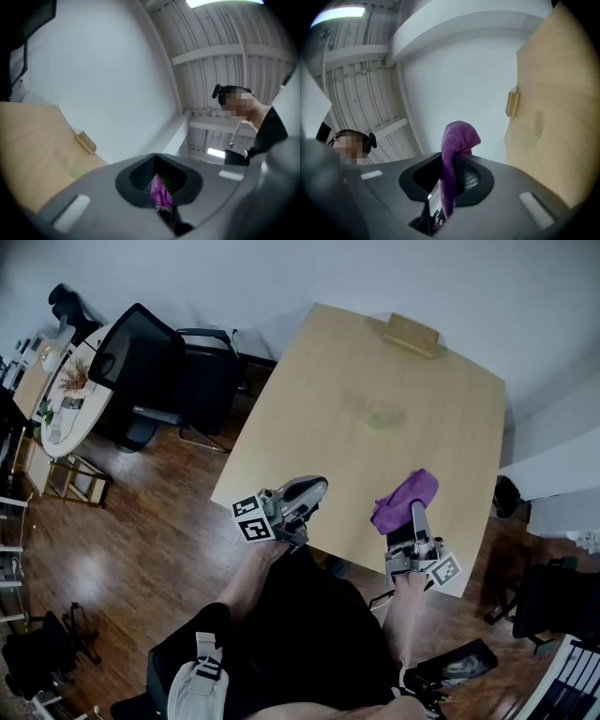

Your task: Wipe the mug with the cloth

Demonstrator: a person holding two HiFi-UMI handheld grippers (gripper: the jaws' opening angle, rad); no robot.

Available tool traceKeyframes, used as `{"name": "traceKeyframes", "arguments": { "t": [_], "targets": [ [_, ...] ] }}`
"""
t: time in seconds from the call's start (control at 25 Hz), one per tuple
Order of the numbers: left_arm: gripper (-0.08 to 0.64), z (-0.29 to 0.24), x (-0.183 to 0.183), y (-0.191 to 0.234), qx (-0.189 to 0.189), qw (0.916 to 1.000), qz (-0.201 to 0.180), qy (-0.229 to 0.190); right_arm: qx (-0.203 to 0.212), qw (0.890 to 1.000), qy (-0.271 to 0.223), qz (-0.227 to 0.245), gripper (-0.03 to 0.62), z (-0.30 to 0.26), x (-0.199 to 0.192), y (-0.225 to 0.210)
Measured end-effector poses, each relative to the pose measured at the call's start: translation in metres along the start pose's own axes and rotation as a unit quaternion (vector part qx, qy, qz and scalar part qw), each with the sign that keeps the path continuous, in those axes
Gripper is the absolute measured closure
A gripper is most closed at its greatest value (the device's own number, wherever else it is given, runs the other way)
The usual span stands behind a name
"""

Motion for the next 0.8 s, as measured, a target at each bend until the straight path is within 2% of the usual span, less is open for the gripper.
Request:
{"name": "traceKeyframes", "arguments": {
  "t": [0.2,0.4,0.6,0.72,0.8],
  "targets": [
    [0.555,-0.011,0.022,0.044,-0.003,0.9983,-0.027,0.052,-0.013,1.0,-0.008,0.013,0.531,-0.041,-0.007,-0.011],
    [0.554,-0.02,0.041,0.088,-0.015,0.9966,-0.024,0.077,-0.045,0.999,-0.009,0.024,0.531,-0.069,-0.023,-0.023],
    [0.53,-0.032,0.025,0.131,-0.008,0.9929,-0.036,0.113,-0.089,0.995,-0.015,0.03,0.531,-0.065,-0.026,-0.039],
    [0.481,-0.041,-0.011,0.164,0.011,0.983,-0.078,0.166,-0.104,0.994,-0.018,0.028,0.531,-0.057,-0.022,-0.047],
    [0.447,-0.051,-0.035,0.186,0.03,0.9682,-0.119,0.218,-0.106,0.994,-0.02,0.024,0.531,-0.053,-0.016,-0.053]
  ]
}}
Point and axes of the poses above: the fingertips, and each gripper's own axes: z backward along the fingers, y to its left, x out of its top, the point moved 1 cm from there along z, backward along the fingers
